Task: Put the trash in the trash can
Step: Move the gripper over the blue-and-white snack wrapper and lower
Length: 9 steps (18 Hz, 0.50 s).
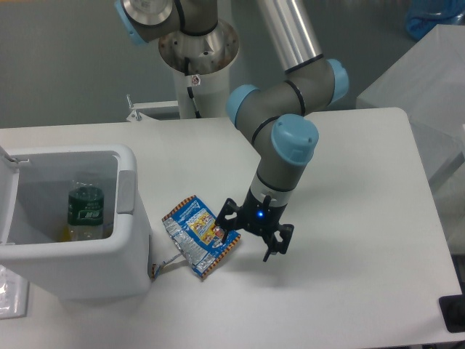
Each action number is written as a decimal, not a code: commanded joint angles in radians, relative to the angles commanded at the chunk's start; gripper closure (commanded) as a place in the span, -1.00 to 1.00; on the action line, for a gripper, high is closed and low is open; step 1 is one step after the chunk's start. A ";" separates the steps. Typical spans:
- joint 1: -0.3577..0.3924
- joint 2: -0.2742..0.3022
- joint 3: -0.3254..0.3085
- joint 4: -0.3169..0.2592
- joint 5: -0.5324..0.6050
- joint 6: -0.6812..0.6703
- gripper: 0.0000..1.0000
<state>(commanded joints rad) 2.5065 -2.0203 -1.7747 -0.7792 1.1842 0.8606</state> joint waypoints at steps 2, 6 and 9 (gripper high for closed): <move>-0.024 0.008 -0.028 0.000 0.003 0.000 -1.00; -0.028 0.002 -0.045 0.000 0.038 0.006 -1.00; -0.037 -0.009 -0.046 0.000 0.066 0.023 -1.00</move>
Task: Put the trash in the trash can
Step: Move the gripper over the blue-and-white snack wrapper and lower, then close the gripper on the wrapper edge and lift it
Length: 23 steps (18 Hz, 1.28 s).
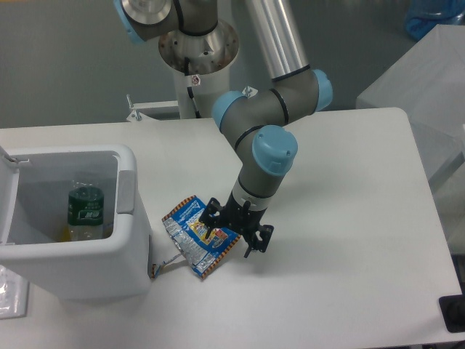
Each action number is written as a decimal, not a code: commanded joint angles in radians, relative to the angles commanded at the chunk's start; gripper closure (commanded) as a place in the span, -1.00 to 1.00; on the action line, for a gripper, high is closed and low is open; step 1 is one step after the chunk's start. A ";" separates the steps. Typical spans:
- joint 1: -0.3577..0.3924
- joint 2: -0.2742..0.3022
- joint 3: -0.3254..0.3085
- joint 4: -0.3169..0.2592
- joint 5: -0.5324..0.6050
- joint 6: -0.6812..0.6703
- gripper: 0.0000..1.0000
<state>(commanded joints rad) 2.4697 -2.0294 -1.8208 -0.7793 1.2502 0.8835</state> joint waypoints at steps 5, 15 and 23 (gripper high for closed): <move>-0.003 -0.002 -0.015 0.002 0.025 0.006 -1.00; -0.003 -0.023 -0.018 0.003 0.043 0.006 -1.00; -0.018 -0.031 -0.018 0.003 0.063 0.006 -0.86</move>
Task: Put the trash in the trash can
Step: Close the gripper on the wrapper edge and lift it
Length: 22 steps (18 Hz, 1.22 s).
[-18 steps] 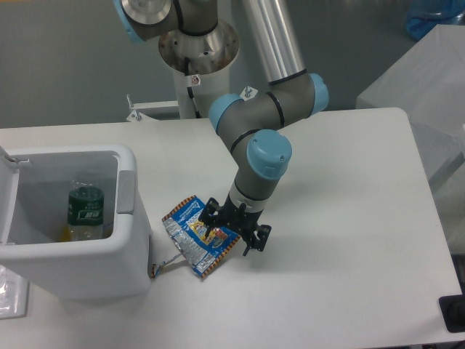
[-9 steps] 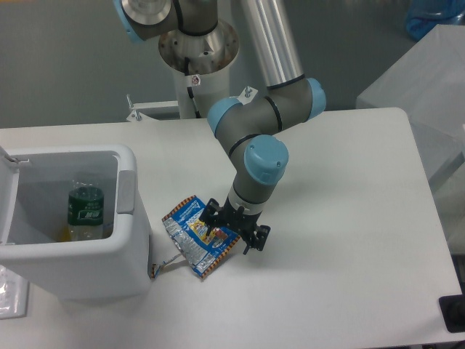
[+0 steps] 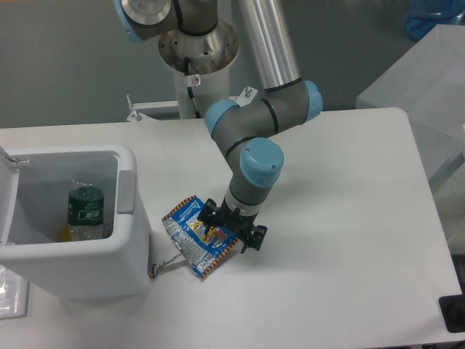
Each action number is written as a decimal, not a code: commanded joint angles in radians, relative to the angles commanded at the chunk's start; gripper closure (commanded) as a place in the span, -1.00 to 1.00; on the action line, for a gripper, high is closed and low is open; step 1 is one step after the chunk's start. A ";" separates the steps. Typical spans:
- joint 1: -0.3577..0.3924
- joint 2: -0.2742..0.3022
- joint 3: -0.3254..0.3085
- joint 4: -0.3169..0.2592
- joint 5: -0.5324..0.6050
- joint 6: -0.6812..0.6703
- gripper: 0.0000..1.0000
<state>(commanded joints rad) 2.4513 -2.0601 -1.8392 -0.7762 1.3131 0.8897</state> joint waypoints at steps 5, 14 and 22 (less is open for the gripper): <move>-0.006 -0.006 -0.002 0.011 0.000 0.000 -0.85; -0.014 0.006 -0.024 0.014 0.000 -0.003 -0.55; -0.015 0.014 -0.038 0.012 0.000 -0.008 0.08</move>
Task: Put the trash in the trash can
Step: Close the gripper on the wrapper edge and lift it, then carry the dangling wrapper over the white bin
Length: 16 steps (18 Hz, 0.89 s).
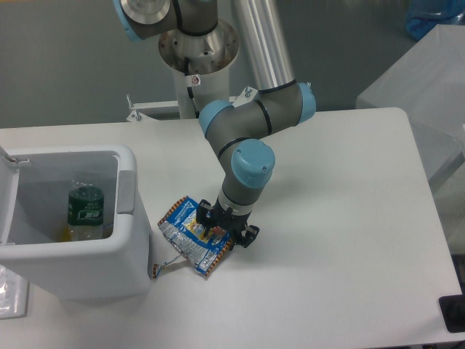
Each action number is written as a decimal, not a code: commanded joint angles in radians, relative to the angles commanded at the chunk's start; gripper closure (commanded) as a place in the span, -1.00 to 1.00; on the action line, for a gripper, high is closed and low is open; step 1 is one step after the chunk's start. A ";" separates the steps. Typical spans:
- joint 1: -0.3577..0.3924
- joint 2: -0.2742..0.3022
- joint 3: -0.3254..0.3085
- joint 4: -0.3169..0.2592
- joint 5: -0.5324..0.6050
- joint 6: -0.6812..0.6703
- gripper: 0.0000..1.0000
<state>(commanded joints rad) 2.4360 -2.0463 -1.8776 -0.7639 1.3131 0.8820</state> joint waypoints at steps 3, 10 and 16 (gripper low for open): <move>0.000 0.008 -0.002 -0.002 0.000 -0.002 0.39; 0.017 0.069 -0.002 -0.015 -0.009 -0.002 0.73; 0.074 0.153 0.034 -0.017 -0.121 -0.060 0.73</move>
<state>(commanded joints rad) 2.5095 -1.8931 -1.8440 -0.7808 1.1923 0.8224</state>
